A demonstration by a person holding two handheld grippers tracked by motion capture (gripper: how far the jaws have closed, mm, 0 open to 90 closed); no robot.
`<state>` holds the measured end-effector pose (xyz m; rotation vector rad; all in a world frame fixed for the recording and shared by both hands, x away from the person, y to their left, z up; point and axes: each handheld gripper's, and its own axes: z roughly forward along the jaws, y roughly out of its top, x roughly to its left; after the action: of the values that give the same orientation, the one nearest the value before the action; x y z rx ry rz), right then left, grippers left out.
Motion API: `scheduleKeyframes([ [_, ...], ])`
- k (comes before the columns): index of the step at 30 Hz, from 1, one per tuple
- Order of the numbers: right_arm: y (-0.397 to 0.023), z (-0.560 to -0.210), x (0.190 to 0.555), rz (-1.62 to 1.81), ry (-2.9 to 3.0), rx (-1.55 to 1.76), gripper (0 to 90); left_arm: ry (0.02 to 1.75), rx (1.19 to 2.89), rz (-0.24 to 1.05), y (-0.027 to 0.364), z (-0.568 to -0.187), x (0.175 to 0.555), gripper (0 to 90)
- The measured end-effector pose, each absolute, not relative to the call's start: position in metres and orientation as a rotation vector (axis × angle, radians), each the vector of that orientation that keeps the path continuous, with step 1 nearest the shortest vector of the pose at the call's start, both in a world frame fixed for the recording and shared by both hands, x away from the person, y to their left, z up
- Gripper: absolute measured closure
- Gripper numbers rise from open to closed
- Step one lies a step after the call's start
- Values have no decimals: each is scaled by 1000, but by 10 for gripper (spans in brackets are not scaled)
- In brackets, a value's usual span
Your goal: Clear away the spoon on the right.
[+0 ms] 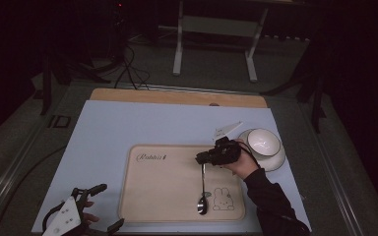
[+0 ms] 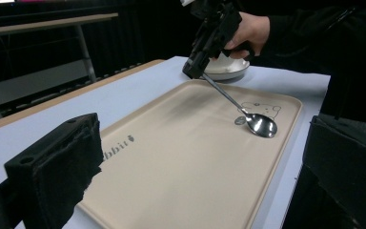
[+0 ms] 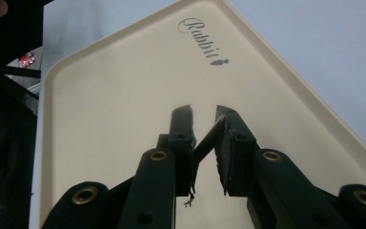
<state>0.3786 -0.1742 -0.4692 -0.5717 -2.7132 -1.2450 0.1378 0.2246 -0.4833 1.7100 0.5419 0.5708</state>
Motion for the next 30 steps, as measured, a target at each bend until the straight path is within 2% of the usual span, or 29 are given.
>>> scheduleKeyframes([
  [30, -178, -508, 396, -1204, -2699, -764, 714, 531, 1710, 591, 224, -483, 136, 0],
])
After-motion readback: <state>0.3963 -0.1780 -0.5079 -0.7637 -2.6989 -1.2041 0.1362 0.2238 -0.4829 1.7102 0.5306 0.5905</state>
